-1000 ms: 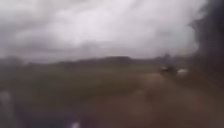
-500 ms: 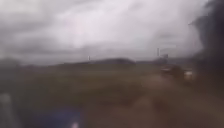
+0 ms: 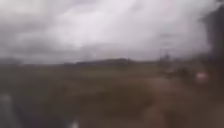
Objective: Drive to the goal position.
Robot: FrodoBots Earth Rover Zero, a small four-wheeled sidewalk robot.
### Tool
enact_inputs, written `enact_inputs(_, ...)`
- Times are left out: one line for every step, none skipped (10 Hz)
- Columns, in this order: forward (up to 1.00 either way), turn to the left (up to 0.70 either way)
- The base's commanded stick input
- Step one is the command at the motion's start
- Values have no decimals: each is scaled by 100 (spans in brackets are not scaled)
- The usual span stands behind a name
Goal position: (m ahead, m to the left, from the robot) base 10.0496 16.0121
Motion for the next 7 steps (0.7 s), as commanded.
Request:
enact_inputs(70,0)
enact_inputs(70,0)
enact_inputs(70,0)
enact_inputs(70,0)
enact_inputs(70,0)
enact_inputs(70,0)
enact_inputs(70,0)
